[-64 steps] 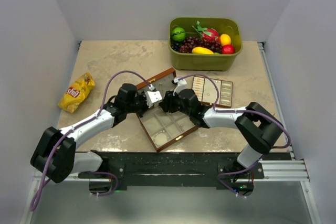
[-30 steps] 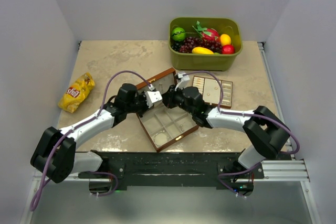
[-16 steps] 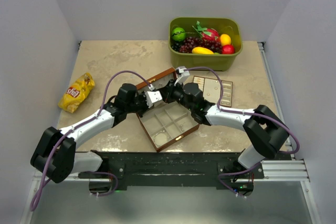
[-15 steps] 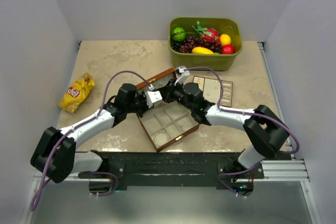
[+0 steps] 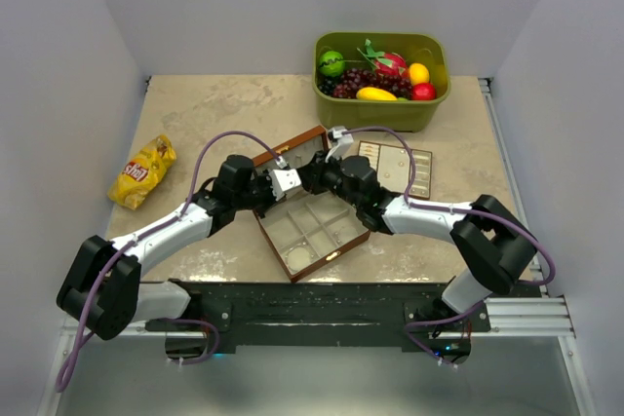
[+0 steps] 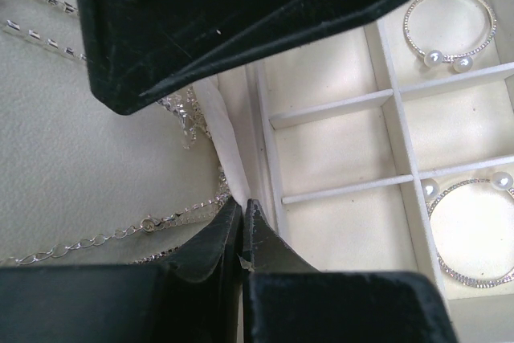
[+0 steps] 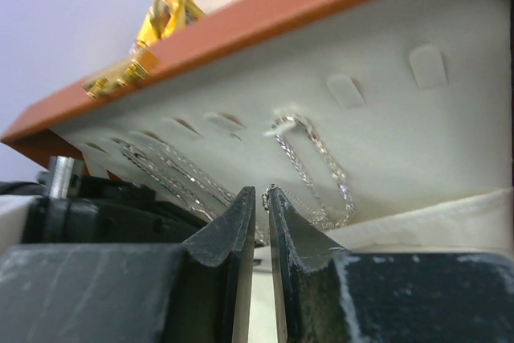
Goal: Organize the mixed jewelry
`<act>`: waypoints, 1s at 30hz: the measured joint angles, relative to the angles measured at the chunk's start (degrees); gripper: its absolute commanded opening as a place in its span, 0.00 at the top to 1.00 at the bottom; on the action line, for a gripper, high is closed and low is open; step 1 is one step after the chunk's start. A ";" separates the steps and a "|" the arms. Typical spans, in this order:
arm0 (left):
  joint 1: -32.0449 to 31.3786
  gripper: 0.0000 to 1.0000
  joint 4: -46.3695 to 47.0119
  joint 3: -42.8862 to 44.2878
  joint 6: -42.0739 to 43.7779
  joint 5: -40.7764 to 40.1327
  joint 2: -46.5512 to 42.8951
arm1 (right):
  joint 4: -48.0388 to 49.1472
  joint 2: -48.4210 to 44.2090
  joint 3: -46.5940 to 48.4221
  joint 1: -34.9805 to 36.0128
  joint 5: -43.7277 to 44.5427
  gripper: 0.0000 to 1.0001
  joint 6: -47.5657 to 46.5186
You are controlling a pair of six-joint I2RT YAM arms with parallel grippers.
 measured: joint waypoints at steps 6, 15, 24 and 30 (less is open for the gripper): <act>0.00 1.00 0.00 0.00 0.00 0.00 0.00 | -1.97 0.02 -0.09 0.00 0.44 0.67 -1.14; 0.00 1.00 0.00 0.00 0.00 0.00 0.00 | -6.54 -0.28 -0.09 0.00 2.58 0.53 -3.21; 0.00 1.00 0.00 0.00 0.00 0.00 0.00 | -13.14 -3.21 0.31 0.00 6.62 0.48 -5.25; 0.00 1.00 -0.02 0.00 0.00 0.00 0.00 | -16.37 -4.52 0.87 0.00 9.14 0.43 -5.44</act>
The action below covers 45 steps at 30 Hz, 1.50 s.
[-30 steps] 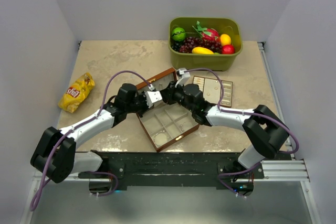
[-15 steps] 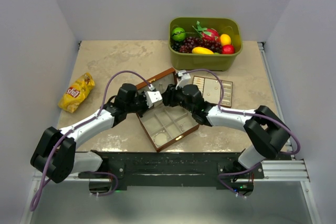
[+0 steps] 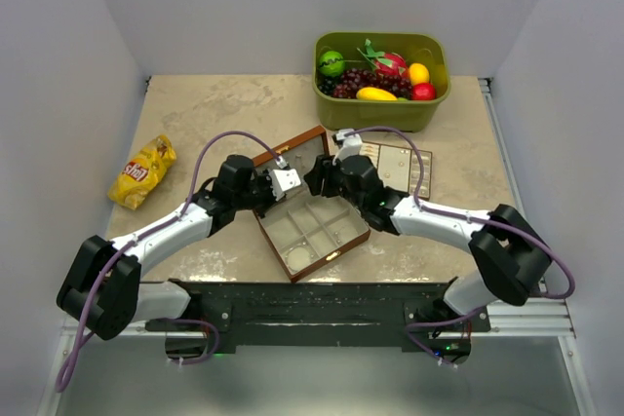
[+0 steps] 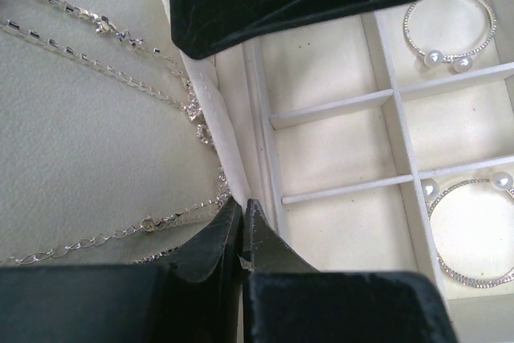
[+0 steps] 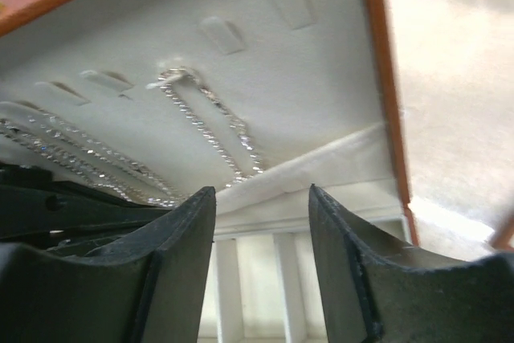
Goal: Organize the mixed jewelry
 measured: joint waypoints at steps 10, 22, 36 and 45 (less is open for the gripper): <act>0.02 0.81 0.42 0.00 -1.44 -0.13 -0.17 | -8.22 -7.23 -1.73 -3.04 7.26 0.42 0.87; -0.55 0.51 3.87 0.00 -3.06 1.03 -3.48 | -14.73 -5.35 0.72 -4.28 7.80 0.42 1.03; -4.52 0.47 2.69 0.20 -2.69 -1.95 -11.21 | -18.05 1.62 5.49 -4.90 6.78 0.43 1.62; -5.03 0.13 -0.31 5.35 -9.11 -4.22 -19.91 | -19.76 -1.36 2.05 -4.90 6.60 0.44 1.18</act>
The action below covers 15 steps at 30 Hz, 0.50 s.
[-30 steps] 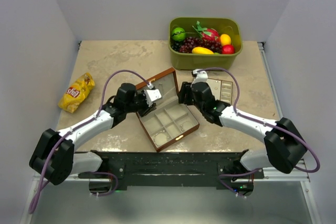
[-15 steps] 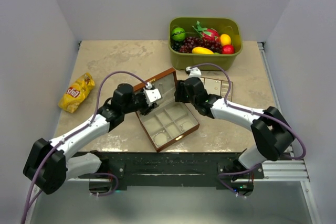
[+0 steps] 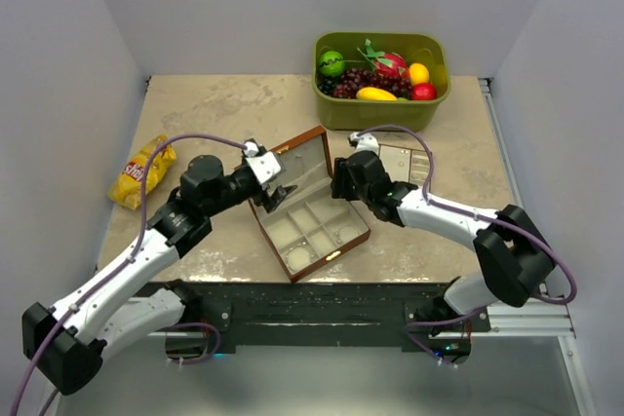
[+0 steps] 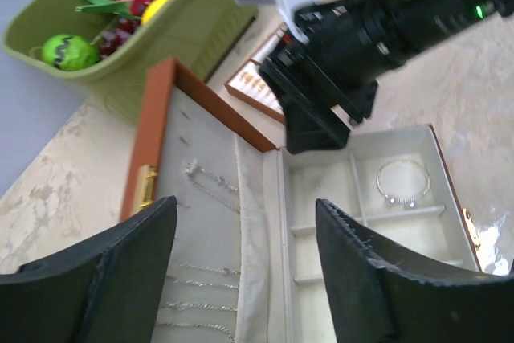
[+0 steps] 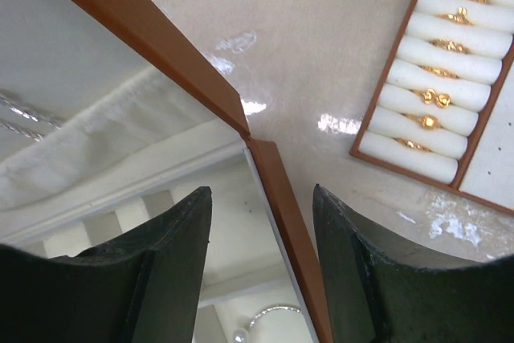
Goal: Organize the mixed jewelry
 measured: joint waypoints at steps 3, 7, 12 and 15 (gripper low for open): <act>0.00 0.02 -1.16 1.81 -2.75 -3.98 -2.71 | -0.44 -0.61 -1.70 0.00 -0.04 0.44 0.04; 0.02 0.01 -3.80 5.35 -5.97 -11.67 -5.73 | -2.08 -1.88 -3.26 -0.04 0.00 0.44 0.07; 0.17 0.00 -5.31 8.90 -9.62 -24.63 -8.79 | -3.48 -3.65 -3.50 -0.04 0.15 0.43 0.02; 0.61 0.00 -6.43 9.35 -10.99 -30.64 -9.14 | -4.26 -4.61 -3.50 -0.04 0.90 0.43 0.02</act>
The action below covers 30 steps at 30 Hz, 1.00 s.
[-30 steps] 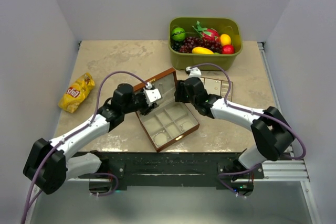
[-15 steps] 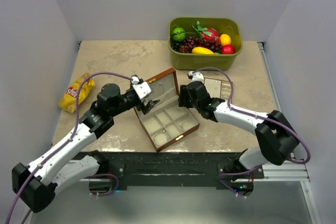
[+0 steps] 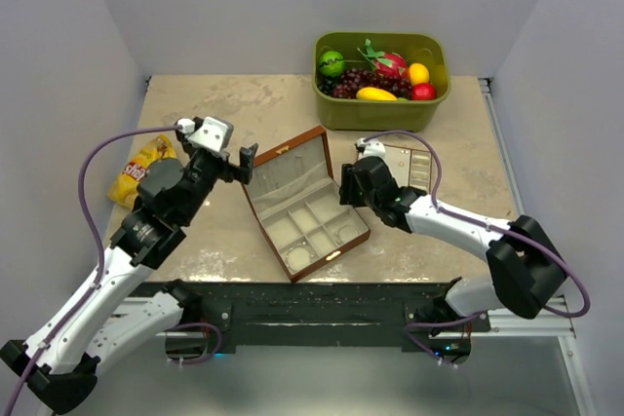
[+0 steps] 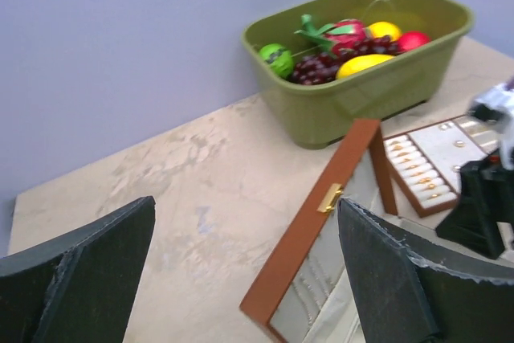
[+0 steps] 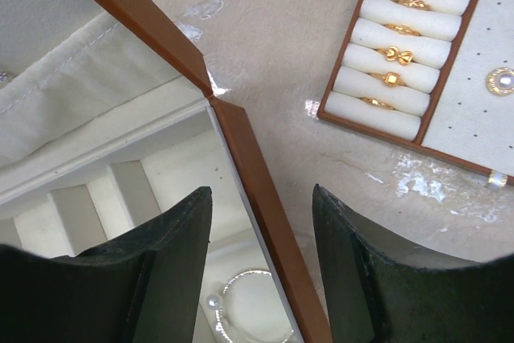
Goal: Organize the mixed jewelry
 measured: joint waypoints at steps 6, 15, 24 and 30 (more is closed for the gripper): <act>2.58 0.01 -3.67 -0.37 -3.50 -7.78 0.94 | -2.89 -1.79 0.13 0.00 2.05 0.41 -0.52; 10.23 0.00 -9.46 -0.74 -9.94 -8.46 3.82 | -5.03 -1.90 1.18 0.00 0.46 0.43 -1.88; 11.58 0.01 -15.45 -5.35 -15.15 -5.16 1.53 | -3.91 0.42 1.22 0.00 -2.89 0.50 -3.28; 11.63 0.00 -17.40 -7.87 -16.68 -3.80 -3.08 | -2.25 3.65 1.25 -0.02 -5.95 0.53 -4.13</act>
